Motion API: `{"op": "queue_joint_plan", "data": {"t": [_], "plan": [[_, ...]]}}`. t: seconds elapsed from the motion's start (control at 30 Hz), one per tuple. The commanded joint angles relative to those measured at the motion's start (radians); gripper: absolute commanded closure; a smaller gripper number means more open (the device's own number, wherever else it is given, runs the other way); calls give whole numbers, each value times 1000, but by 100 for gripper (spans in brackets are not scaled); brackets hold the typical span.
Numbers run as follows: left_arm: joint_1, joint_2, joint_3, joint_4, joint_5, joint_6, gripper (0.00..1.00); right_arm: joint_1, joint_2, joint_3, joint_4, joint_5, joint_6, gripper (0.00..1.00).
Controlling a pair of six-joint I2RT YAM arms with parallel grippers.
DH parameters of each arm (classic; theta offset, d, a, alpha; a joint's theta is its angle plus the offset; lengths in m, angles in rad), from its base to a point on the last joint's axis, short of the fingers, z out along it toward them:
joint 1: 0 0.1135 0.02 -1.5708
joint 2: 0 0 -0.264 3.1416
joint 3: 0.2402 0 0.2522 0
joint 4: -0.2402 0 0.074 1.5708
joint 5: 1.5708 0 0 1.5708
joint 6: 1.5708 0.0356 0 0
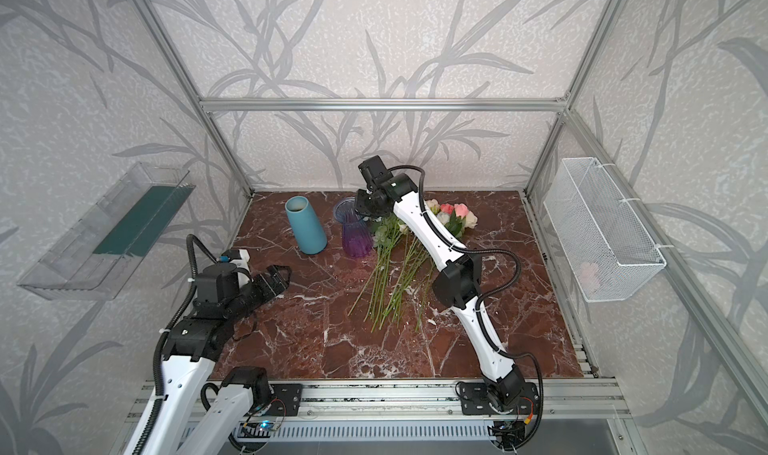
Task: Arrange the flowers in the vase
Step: 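Stand the purple vase upright and slide it away from the roses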
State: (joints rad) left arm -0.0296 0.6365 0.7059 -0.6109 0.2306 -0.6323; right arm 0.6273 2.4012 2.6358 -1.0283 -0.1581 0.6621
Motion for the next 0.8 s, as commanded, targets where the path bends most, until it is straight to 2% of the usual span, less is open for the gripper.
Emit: {"op": "queue_joint_plan", "data": {"t": [0.0, 0.2, 0.77], "plan": [[1, 5, 4, 21, 12, -7, 10, 8, -118, -2, 38, -58, -12, 100], [3, 16, 21, 25, 30, 5, 10, 19, -170, -60, 34, -73, -19, 100], [0, 59, 22, 108, 129, 18, 13, 22, -412, -409, 208, -152, 8, 100]]}}
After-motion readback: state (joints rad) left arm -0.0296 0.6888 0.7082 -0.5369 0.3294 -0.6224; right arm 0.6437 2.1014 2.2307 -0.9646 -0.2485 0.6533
